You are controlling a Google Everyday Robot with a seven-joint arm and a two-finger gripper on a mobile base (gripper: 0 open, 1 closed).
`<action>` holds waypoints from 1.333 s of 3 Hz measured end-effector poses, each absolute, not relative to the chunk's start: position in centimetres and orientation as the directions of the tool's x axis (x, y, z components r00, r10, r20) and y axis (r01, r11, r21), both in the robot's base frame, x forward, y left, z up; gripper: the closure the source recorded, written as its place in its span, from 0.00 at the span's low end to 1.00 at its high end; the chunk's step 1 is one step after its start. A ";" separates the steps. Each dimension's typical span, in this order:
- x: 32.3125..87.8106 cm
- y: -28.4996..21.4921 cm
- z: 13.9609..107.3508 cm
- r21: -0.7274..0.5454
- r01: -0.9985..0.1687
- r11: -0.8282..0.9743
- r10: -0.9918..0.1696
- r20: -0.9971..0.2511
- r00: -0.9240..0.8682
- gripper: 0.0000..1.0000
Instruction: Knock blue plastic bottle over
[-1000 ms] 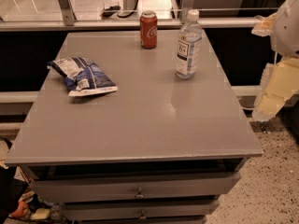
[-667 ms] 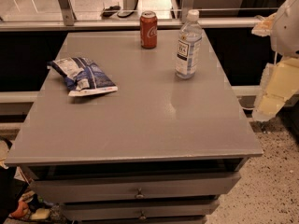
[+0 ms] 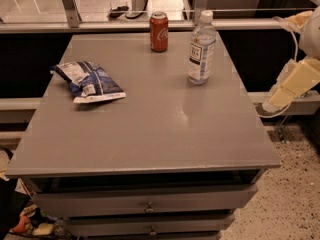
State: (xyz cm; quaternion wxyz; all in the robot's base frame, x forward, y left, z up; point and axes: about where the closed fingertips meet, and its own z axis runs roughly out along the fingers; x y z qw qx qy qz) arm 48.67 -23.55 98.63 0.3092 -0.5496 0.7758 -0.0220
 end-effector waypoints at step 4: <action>59.1 -20.8 92.1 -0.225 -0.820 0.526 -0.580 -0.800 -0.153 0.00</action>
Offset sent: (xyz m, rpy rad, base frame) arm 0.0998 0.0233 -0.0555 0.4013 -0.0170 -0.0043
